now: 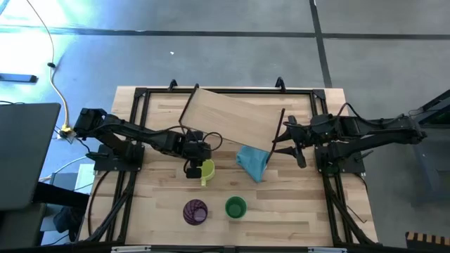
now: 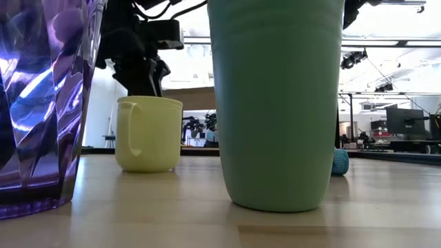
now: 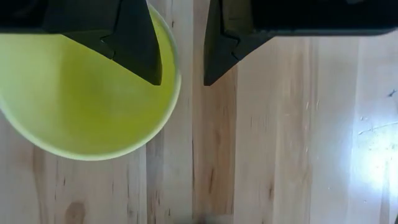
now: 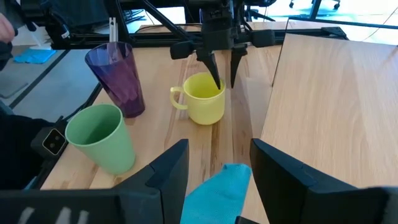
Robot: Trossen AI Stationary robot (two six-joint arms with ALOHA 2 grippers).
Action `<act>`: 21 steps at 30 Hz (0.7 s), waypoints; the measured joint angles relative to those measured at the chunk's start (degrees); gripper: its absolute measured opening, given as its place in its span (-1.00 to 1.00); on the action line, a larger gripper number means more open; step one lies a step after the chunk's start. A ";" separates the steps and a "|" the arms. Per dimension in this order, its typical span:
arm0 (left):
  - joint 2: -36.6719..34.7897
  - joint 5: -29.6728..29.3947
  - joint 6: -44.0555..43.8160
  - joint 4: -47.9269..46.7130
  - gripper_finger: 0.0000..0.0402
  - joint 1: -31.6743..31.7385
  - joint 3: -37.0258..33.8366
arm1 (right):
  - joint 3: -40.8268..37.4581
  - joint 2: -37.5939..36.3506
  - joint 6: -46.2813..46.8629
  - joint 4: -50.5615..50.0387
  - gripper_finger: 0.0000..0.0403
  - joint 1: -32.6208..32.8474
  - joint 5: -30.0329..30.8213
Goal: Stack small to large cups/mugs on shelf
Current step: Put the yellow mug on the shelf
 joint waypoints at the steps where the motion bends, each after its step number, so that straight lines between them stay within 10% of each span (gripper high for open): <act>1: 0.00 0.00 0.02 0.14 -0.52 0.00 -0.02 | 0.00 0.00 0.00 0.00 -0.19 0.00 0.00; 8: -0.03 0.90 0.50 -0.15 -0.95 -0.15 0.00 | 0.00 0.00 0.00 0.00 -0.19 0.00 0.00; 21: -0.28 2.56 2.08 -3.10 -0.99 -0.15 2.53 | 0.00 0.00 0.00 -0.35 -0.19 0.00 0.00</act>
